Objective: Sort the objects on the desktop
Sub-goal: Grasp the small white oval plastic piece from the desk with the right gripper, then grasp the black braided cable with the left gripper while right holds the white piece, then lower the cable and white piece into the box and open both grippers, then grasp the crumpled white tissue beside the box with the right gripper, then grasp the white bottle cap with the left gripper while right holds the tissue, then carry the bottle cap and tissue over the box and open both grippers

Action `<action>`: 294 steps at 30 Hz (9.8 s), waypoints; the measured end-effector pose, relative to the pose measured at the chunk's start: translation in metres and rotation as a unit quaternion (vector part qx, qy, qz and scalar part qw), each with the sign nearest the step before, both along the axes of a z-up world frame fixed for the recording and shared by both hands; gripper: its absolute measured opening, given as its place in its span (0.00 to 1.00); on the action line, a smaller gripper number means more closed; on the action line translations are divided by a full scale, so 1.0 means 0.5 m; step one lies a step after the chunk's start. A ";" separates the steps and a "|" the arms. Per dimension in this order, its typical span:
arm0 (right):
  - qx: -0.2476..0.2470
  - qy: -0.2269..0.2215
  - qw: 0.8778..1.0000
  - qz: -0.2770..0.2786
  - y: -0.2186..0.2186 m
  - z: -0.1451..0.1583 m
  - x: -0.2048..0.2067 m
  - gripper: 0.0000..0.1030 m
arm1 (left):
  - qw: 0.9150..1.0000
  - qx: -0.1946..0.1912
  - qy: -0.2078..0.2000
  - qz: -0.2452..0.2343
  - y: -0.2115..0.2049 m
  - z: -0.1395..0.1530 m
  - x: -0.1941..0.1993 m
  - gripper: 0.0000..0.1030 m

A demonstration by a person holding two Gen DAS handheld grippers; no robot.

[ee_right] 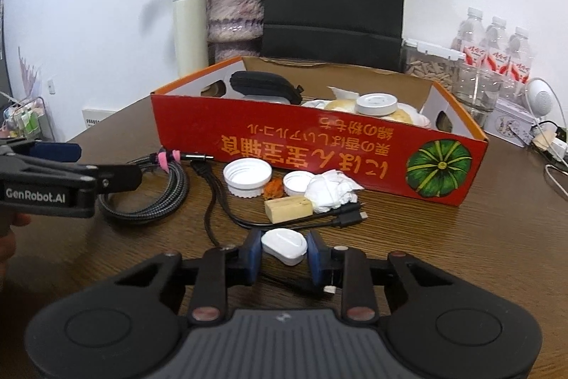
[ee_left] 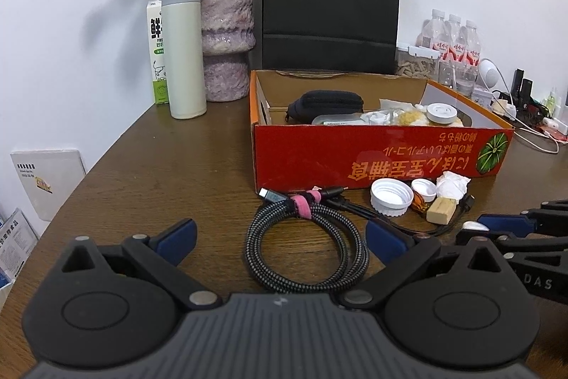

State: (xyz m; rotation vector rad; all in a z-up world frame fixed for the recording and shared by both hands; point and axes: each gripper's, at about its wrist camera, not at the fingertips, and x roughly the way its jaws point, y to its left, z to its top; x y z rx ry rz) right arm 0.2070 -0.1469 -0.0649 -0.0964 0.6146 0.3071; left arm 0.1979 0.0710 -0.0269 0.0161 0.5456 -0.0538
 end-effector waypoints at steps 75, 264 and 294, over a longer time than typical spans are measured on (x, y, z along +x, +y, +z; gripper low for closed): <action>0.084 -0.139 0.986 -0.035 -0.140 0.153 0.133 0.25 | 0.991 -0.066 -0.115 0.017 -0.148 0.149 0.112 0.86; 0.076 -0.170 0.983 0.003 -0.143 0.155 0.145 0.16 | 0.984 -0.017 -0.155 -0.080 -0.234 0.118 0.161 0.40; 0.036 -0.128 0.989 -0.060 -0.137 0.075 0.279 0.60 | 0.988 0.027 -0.153 0.016 -0.221 0.053 0.251 0.86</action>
